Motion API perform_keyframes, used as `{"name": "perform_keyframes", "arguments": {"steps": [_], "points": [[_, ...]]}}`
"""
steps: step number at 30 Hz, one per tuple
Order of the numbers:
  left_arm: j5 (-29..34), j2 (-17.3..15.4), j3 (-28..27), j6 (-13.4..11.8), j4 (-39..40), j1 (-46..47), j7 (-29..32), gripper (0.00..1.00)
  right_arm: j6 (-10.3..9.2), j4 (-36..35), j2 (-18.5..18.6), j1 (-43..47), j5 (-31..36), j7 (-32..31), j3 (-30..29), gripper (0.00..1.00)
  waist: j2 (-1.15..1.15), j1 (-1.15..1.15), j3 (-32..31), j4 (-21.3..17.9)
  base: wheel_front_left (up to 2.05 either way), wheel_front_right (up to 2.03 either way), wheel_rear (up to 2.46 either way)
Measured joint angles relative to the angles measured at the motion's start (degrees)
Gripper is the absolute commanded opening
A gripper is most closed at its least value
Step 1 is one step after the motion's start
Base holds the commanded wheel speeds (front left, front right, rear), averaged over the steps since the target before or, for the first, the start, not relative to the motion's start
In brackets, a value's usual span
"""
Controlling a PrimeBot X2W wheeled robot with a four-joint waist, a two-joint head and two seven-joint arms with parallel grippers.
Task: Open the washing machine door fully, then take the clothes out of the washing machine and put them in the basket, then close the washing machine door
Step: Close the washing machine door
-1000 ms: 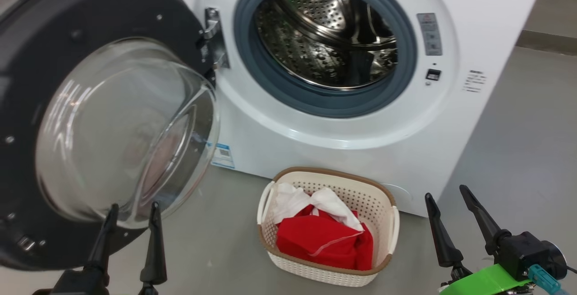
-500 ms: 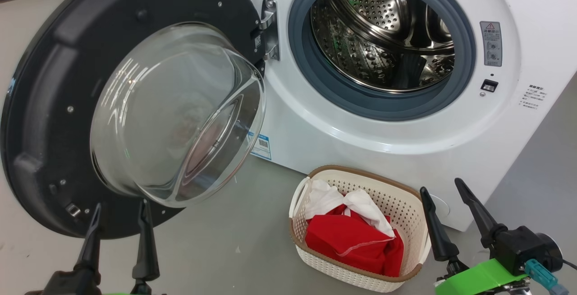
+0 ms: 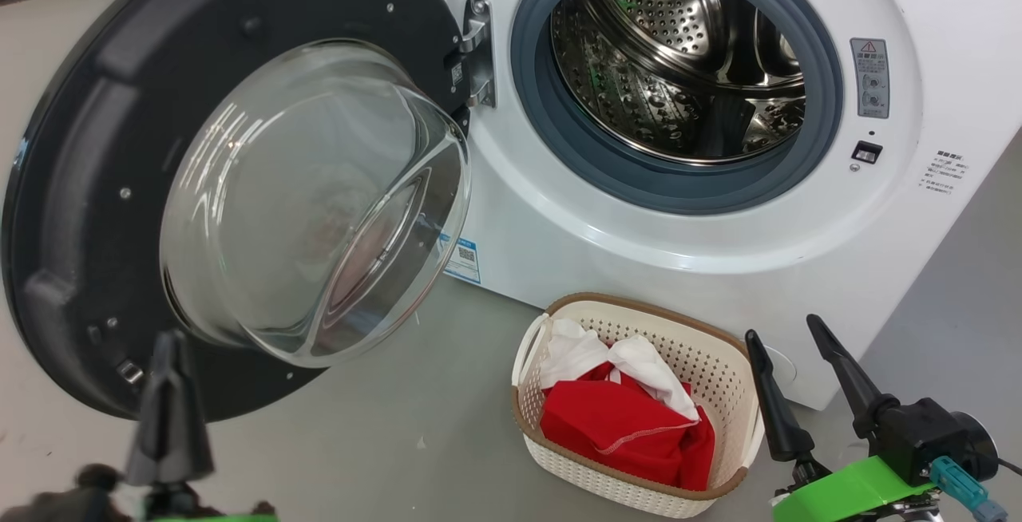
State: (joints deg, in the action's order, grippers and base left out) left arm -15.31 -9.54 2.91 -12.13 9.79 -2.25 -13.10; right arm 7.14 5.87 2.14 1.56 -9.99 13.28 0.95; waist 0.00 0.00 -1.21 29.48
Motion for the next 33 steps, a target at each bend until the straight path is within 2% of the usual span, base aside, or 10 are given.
{"name": "perform_keyframes", "arguments": {"steps": [7,13,16,18,22,28,33], "points": [[-6.48,0.49,-8.21,0.19,3.15,7.43,-1.21,0.00,0.00,-0.11,0.00,0.05,0.08,-0.35,-0.15,1.00,0.00,0.00,-0.07,-0.10,0.00,0.00,0.00],[-16.06,1.19,-14.32,3.38,0.92,16.85,-1.63,0.00,0.00,-0.40,0.00,0.32,0.42,-1.19,-0.29,1.00,0.00,0.00,-0.23,-0.33,0.00,0.00,0.00],[-22.38,0.98,-17.86,4.94,-4.39,22.02,-0.92,0.00,0.00,-0.47,0.01,0.39,0.42,-1.20,-0.30,1.00,0.00,0.00,-0.35,-0.48,0.00,0.00,0.00],[-25.54,-0.26,-19.91,5.69,-8.79,25.48,0.23,0.00,0.00,-0.49,0.01,0.54,0.42,-1.22,-0.27,1.00,0.00,0.00,-0.43,-0.59,0.00,0.00,0.00],[-32.57,-1.48,-23.25,6.15,-17.01,32.65,4.01,0.00,0.00,-0.51,0.00,0.62,0.41,-1.26,-0.29,1.00,0.00,0.00,-0.74,-0.82,0.00,0.00,0.00],[-38.53,-5.95,-25.63,5.25,-31.22,41.06,12.33,0.00,0.00,-0.44,-0.01,0.65,0.38,-1.26,-0.12,1.00,0.00,0.00,-1.39,-1.34,0.00,0.00,0.00],[-42.54,-8.98,-25.30,3.46,-42.48,45.35,24.07,0.00,0.00,-0.42,0.00,0.68,0.32,-1.25,0.01,1.00,0.00,0.00,-1.92,-1.74,0.00,0.00,0.00]]}}
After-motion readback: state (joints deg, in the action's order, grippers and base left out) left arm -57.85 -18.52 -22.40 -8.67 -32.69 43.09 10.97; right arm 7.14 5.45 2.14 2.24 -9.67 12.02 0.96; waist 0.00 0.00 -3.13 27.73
